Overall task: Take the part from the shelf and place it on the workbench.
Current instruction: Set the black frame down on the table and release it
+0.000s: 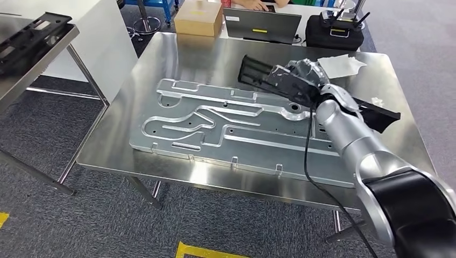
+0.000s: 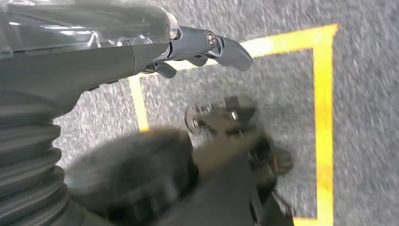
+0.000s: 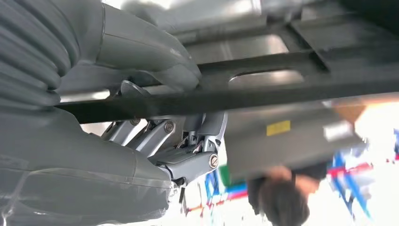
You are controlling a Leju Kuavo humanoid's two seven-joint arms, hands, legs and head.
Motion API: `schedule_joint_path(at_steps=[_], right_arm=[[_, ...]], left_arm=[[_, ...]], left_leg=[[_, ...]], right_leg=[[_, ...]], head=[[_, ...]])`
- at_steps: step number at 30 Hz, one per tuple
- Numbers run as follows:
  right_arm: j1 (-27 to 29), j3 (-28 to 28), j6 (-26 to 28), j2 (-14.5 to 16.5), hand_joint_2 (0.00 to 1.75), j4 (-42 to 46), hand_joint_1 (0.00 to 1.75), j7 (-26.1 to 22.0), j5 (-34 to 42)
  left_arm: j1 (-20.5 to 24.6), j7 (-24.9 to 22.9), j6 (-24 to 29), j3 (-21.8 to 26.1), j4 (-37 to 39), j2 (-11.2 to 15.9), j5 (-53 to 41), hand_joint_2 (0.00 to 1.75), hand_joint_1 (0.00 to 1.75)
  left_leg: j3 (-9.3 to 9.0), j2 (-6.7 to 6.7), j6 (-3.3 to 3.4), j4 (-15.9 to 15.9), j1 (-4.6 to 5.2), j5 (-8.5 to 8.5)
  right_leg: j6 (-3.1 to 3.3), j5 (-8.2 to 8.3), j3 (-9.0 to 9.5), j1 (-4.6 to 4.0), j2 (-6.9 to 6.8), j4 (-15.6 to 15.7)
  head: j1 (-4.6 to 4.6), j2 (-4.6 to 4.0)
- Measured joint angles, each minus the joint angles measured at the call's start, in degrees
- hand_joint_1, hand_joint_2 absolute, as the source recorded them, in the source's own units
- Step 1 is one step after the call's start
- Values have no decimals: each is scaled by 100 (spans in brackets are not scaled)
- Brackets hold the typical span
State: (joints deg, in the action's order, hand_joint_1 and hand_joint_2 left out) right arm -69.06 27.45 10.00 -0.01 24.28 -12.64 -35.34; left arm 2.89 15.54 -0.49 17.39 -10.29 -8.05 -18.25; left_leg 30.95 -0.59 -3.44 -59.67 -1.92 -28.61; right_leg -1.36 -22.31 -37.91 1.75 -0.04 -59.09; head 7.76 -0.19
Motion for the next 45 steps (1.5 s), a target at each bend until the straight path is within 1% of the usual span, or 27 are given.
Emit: schedule_joint_path(at_steps=[2, 3, 4, 5, 6, 7, 8, 9, 10, 11, 12, 13, 14, 15, 17, 19, 23, 28, 35, 40, 45], right_arm=[[-167, -66, -82, -105, 175, 95, 175, 2, 107], [-212, -112, -127, -161, 175, 144, 175, -6, 160], [-233, -156, -167, -208, 175, 189, 175, -13, 198], [-238, -196, -195, -248, 175, 230, 175, -20, 224], [-233, -231, -215, -278, 175, 262, 175, -23, 242], [-211, -265, -232, -303, 175, 282, 175, -28, 260], [-168, -301, -250, -322, 175, 295, 175, -42, 284], [-104, -338, -266, -338, 175, 303, 175, -62, 310], [-27, -373, -281, -347, 175, 307, 175, -93, 337], [51, -400, -293, -351, 175, 316, 175, -129, 362], [117, -427, -307, -353, 175, 335, 175, -166, 390], [166, -457, -330, -353, 175, 360, 175, -202, 422], [198, -489, -362, -354, 175, 389, 175, -235, 459], [226, -524, -401, -355, 175, 416, 175, -264, 504], [281, -590, -484, -364, 175, 446, 175, -302, 586], [334, -654, -556, -388, 175, 469, 175, -323, 657], [392, -788, -577, -475, 175, 574, 175, -363, 765], [553, -916, -599, -590, 175, 713, 175, -495, 900], [751, -990, -952, -644, 175, 744, 175, -638, 1087], [1162, -964, -1323, -632, 175, 738, 175, -774, 1175], [1581, -730, -1371, -532, 175, 622, 175, -858, 1086]], left_arm=[[-30, 25, 14, 27, 0, 4, 26, 175, 0], [-40, 35, 20, 43, 0, 3, 36, 175, 0], [-44, 44, 26, 57, 0, 0, 38, 175, 0], [-47, 50, 33, 72, 0, -3, 41, 175, 0], [-47, 54, 42, 83, 0, -5, 42, 175, 0], [-47, 56, 49, 92, 0, -5, 42, 175, 0], [-50, 57, 57, 99, 0, -6, 42, 175, 0], [-54, 58, 66, 104, 0, -6, 42, 175, 0], [-59, 61, 77, 109, 0, -6, 42, 175, 0], [-62, 64, 90, 114, 0, -6, 42, 175, 0], [-61, 69, 103, 119, 0, -6, 42, 175, 0], [-59, 74, 114, 125, 0, -9, 45, 175, 0], [-54, 76, 124, 131, 0, -10, 52, 175, 0], [-49, 76, 132, 138, 0, -11, 59, 175, 0], [-44, 73, 146, 149, 0, -7, 56, 175, 0], [-46, 70, 168, 154, 0, -3, 16, 175, 0], [-46, 58, 231, 154, 0, -2, -43, 175, 0], [-53, 50, 300, 162, 0, -2, -52, 175, 0], [-55, 42, 363, 232, 0, -2, 7, 175, 0], [-55, 56, 407, 357, 0, -3, 124, 175, 0], [-58, 60, 437, 455, 0, -3, 186, 175, 0]], left_leg=[[72, 6, 169, -14, 21, 30], [90, 16, 246, 0, 22, 53], [109, 25, 313, 12, 27, 91], [135, 33, 377, 27, 31, 131], [169, 39, 424, 32, 40, 167], [207, 40, 457, 32, 57, 196], [240, 39, 480, 31, 76, 222], [266, 38, 491, 30, 94, 243], [282, 35, 497, 29, 112, 259], [291, 34, 496, 28, 130, 271], [296, 33, 493, 27, 147, 279], [305, 35, 482, 25, 170, 288], [317, 37, 467, 23, 186, 297], [330, 40, 452, 18, 199, 301], [349, 45, 455, 19, 210, 308], [351, 48, 459, 31, 205, 316], [347, 48, 402, 61, 187, 351], [345, 47, 372, 71, 171, 371], [340, 48, 377, 70, 162, 383], [316, 48, 384, 70, 158, 387], [295, 53, 392, 70, 156, 386]], right_leg=[[-90, 76, -45, -9, 25, 9], [-121, 78, -60, 0, 29, 4], [-142, 12, -97, 11, 26, -62], [-151, -134, -178, 18, 20, -247], [-152, -347, -308, 15, 13, -568], [-152, -571, -463, 6, 9, -971], [-149, -743, -597, -4, 8, -1349], [-139, -823, -661, -17, 8, -1587], [-116, -798, -618, -30, 8, -1604], [-78, -682, -461, -47, 8, -1392], [-25, -524, -223, -70, 7, -1014], [32, -413, 15, -99, 3, -621], [76, -337, 190, -125, -1, -298], [99, -310, 286, -144, -3, -97], [68, -308, 302, -149, 1, 6], [44, -296, 299, -151, 6, 19], [73, -283, 290, -169, 4, 19], [97, -268, 293, -188, 3, 17], [97, -248, 305, -196, 4, 19], [94, -241, 348, -199, 4, 42], [97, -231, 372, -200, 7, 58]], head=[[1, 0], [1, 0], [1, -1], [1, -1], [0, 0], [0, -1], [0, -1], [0, -1], [0, -1], [0, -1], [0, -1], [0, -1], [0, 0], [0, 0], [0, 0], [1, -1], [0, -1], [0, -1], [0, -1], [0, -1], [0, 0]])
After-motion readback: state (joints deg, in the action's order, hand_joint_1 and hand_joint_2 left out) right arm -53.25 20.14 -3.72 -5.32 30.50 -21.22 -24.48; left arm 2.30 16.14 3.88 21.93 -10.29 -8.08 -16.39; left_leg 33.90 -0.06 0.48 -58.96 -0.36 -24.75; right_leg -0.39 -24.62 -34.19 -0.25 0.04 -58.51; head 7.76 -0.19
